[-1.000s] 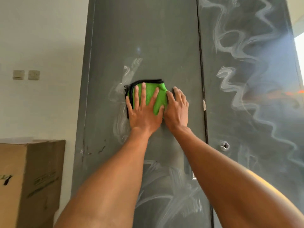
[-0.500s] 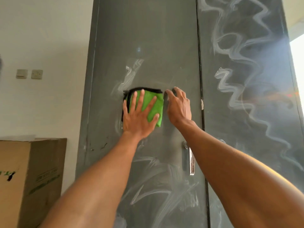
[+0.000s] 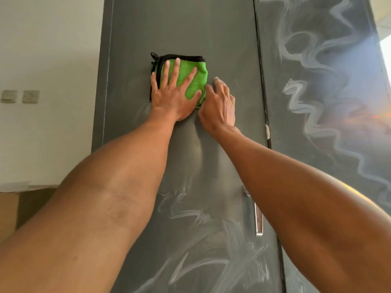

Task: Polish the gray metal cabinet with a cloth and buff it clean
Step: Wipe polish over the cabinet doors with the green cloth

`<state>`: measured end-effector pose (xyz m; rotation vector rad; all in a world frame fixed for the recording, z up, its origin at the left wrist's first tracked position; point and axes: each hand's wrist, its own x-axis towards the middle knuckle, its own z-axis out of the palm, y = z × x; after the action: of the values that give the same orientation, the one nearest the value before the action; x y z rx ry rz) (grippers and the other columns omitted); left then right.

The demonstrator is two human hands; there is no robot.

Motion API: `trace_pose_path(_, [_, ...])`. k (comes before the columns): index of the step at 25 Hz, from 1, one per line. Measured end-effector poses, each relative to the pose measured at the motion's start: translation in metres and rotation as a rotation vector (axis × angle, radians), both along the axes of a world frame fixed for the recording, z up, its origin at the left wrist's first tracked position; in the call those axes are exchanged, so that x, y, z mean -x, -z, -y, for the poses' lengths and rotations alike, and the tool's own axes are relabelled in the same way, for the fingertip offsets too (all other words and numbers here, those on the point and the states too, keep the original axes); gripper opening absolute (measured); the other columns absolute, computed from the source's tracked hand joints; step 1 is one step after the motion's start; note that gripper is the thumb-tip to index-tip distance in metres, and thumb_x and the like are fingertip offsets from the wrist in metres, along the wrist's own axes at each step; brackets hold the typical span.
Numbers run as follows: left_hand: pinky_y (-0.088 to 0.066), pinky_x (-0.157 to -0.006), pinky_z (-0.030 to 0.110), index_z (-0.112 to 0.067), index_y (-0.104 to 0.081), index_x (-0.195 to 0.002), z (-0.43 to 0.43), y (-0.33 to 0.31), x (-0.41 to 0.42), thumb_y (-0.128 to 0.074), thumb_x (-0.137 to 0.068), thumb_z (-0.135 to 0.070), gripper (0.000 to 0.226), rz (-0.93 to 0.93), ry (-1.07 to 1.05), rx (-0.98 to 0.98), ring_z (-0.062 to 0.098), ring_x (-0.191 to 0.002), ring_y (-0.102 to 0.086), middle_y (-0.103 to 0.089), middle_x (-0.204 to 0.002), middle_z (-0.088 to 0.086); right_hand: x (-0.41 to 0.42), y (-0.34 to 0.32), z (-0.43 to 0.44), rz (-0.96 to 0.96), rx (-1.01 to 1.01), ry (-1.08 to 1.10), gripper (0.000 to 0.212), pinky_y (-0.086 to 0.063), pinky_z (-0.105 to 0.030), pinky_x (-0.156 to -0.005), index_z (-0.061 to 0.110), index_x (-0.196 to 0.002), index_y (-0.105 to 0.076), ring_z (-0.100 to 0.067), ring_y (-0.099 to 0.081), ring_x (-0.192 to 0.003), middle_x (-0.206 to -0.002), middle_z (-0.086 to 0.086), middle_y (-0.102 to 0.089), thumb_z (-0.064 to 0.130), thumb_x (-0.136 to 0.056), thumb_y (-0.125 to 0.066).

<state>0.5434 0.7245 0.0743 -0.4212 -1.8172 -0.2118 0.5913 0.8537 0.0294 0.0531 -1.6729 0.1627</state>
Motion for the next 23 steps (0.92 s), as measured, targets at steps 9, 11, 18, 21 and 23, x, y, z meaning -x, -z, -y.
trace_pose_path(9, [-0.001,-0.124,0.063,-0.048,-0.001,-0.161,0.061,0.136,0.005,-0.024,-0.098,-0.069,0.07,-0.002,0.035,-0.1,0.027,-0.158,0.013,0.015,-0.172,0.001,0.01,0.07,0.028,0.139,0.049,0.077,0.057,-0.007,-0.053,-0.125,0.028,-0.162,-0.018,-0.026,0.001,-0.157,-0.17,-0.012,-0.001,0.041,-0.107,-0.029])
trace_pose_path(11, [-0.001,-0.124,0.063,-0.047,0.0,-0.161,0.072,0.186,0.005,-0.022,-0.098,-0.07,0.071,0.018,-0.001,-0.097,0.027,-0.158,0.014,0.015,-0.172,0.002,0.009,0.085,0.039,0.177,0.052,0.089,0.058,-0.005,-0.055,-0.125,0.029,-0.163,-0.014,-0.025,0.005,-0.157,-0.17,-0.011,0.003,0.044,-0.108,-0.027])
trace_pose_path(18, [-0.001,-0.124,0.063,-0.053,0.003,-0.159,0.097,0.166,0.013,-0.02,-0.094,-0.075,0.072,0.008,-0.008,-0.009,0.024,-0.157,0.017,0.017,-0.171,-0.002,0.003,0.065,0.063,0.277,-0.069,0.1,0.057,0.0,-0.058,-0.124,0.034,-0.162,-0.006,-0.024,0.011,-0.157,-0.17,-0.008,0.01,0.047,-0.108,-0.02])
trace_pose_path(21, [0.001,-0.124,0.062,-0.055,0.006,-0.157,0.104,0.075,0.015,-0.023,-0.093,-0.076,0.073,0.031,-0.015,-0.032,0.024,-0.157,0.018,0.019,-0.171,-0.003,0.003,0.033,0.053,0.263,-0.077,0.124,0.057,-0.001,-0.059,-0.124,0.035,-0.162,-0.008,-0.025,0.009,-0.157,-0.17,-0.008,0.008,0.047,-0.108,-0.023])
trace_pose_path(23, [0.005,-0.124,0.062,-0.055,0.006,-0.157,0.102,0.014,0.014,-0.026,-0.095,-0.077,0.073,0.078,-0.022,-0.091,0.024,-0.157,0.02,0.021,-0.17,-0.003,0.005,0.012,0.046,0.256,-0.1,0.146,0.058,-0.002,-0.06,-0.124,0.037,-0.162,-0.007,-0.025,0.009,-0.157,-0.17,-0.008,0.009,0.048,-0.108,-0.024])
